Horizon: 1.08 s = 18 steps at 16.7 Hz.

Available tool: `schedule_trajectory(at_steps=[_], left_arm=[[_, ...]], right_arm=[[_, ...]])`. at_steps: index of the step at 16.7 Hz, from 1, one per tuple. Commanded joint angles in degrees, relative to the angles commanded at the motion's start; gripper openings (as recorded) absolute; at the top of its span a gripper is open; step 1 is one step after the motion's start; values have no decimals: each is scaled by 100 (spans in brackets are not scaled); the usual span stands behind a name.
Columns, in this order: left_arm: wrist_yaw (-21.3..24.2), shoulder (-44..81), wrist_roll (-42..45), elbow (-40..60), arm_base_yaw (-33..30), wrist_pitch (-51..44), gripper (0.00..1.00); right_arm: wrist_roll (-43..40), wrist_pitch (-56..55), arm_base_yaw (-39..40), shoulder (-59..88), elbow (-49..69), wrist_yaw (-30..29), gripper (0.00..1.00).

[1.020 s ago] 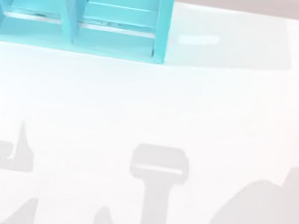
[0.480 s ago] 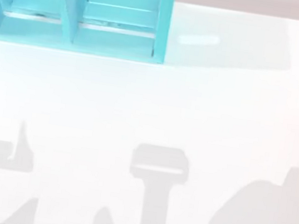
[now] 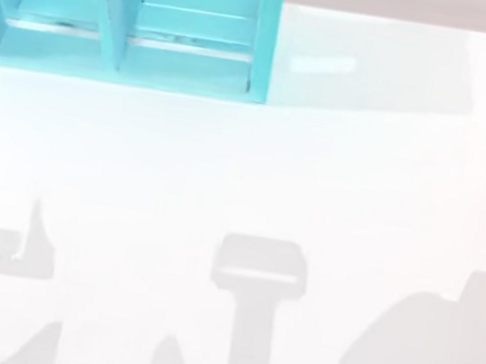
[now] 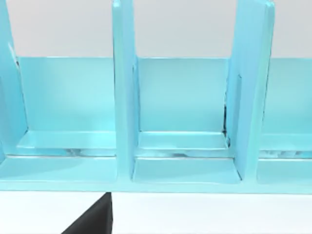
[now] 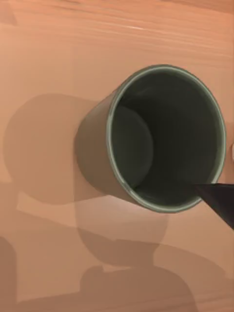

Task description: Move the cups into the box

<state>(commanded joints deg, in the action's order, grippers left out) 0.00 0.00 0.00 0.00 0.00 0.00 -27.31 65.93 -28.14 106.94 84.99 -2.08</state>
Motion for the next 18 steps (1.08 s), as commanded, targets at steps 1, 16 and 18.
schedule_trajectory(at_steps=[1,16,18], left_arm=[[0,0,0,0,0,0,100],[0,0,0,0,0,0,100],[0,0,0,0,0,0,100]], right_arm=[[0,0,0,0,0,0,100],[-25,2203,-44,151,2337,0,100],[-24,2327,-38,138,2465,0,100]])
